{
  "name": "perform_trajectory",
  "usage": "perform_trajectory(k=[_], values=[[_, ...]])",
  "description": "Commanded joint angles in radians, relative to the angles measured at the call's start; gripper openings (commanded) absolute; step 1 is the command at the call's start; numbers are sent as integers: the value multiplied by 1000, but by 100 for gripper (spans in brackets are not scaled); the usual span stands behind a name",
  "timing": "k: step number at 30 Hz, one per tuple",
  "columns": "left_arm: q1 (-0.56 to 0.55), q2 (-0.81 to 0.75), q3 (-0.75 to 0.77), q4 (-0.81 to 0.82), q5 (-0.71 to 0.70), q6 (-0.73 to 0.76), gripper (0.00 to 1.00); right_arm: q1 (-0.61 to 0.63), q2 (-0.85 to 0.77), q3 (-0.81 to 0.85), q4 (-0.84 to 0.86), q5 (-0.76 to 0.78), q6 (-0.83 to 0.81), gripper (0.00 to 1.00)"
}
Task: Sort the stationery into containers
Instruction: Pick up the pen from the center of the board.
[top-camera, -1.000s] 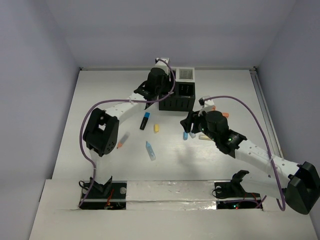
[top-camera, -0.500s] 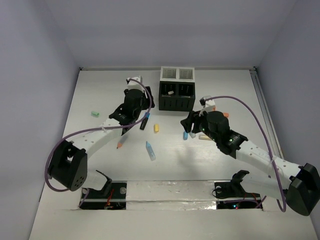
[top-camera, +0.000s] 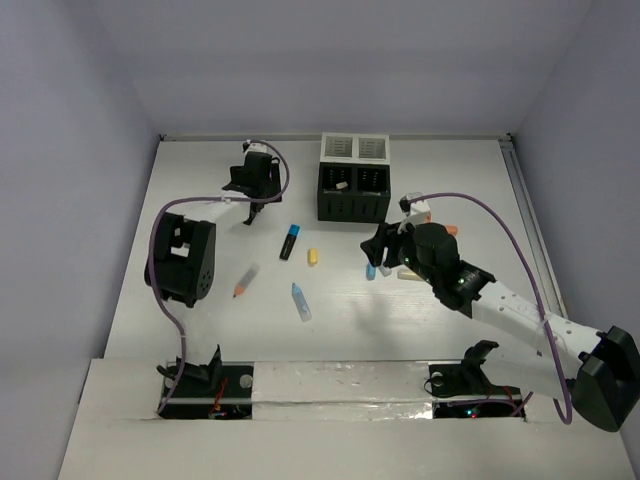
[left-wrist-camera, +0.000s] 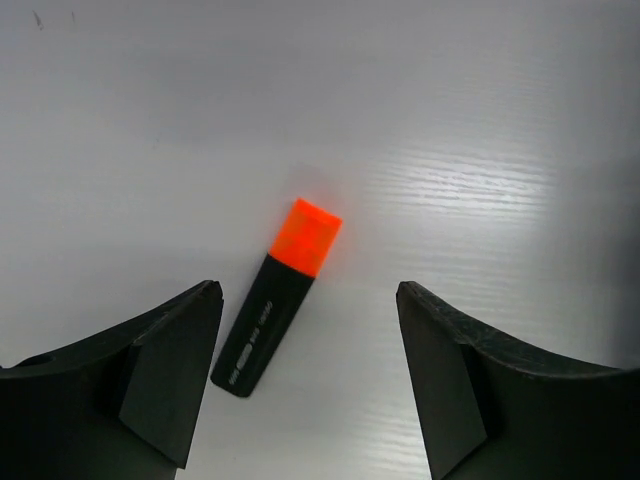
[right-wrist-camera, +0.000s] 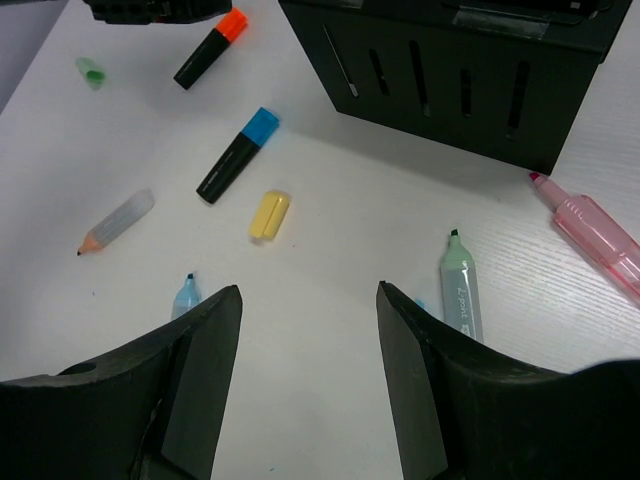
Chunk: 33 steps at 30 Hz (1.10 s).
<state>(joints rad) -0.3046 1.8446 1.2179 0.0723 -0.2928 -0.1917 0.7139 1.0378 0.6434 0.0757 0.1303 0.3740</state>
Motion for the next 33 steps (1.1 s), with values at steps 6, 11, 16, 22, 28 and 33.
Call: perform_trajectory(k=[6,11,16,22,28,33], values=[[42,123,195,-124,40,121,68,2,-33,-4,47,-11,8,63],[52,203,236,-170,44,136,66,2,-45,-7,47,-9,9,63],[61,232,236,-172,61,136,58,2,-51,-7,47,-11,9,63],[61,248,252,-190,60,132,18,2,-53,-7,44,-12,11,63],[61,173,275,-195,76,91,0,2,-59,-8,44,-11,11,63],[61,-5,316,-140,190,6,0,2,-64,-13,50,-5,16,63]])
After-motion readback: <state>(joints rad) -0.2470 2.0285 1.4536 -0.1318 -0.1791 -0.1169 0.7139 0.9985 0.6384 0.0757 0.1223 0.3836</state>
